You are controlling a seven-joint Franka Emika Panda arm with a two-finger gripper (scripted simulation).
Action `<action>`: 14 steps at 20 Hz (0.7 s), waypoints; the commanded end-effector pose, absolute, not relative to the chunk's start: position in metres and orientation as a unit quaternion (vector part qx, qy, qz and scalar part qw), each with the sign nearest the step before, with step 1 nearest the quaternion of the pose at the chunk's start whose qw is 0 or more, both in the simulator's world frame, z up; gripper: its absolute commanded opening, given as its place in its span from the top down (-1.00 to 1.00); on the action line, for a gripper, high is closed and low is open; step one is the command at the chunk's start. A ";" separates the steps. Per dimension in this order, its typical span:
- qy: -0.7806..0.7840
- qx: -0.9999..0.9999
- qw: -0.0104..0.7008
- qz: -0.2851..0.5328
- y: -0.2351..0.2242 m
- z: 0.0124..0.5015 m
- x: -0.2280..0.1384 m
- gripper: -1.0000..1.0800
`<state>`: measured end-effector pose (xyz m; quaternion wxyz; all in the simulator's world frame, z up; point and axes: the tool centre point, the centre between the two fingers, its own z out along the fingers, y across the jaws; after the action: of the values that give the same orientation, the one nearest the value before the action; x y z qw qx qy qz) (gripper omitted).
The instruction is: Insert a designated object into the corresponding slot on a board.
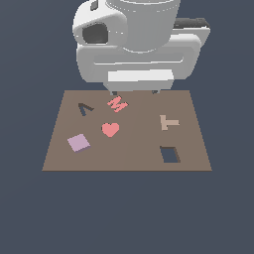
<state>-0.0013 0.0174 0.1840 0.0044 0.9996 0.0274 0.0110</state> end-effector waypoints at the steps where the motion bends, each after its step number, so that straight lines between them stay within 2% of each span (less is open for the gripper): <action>1: 0.027 1.000 0.004 0.011 0.017 0.184 -0.001 -0.92; 14: -0.043 0.999 0.005 0.010 0.005 0.168 0.017 -0.92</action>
<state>0.0136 0.0077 0.1715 0.0044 0.9995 -0.0282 0.0103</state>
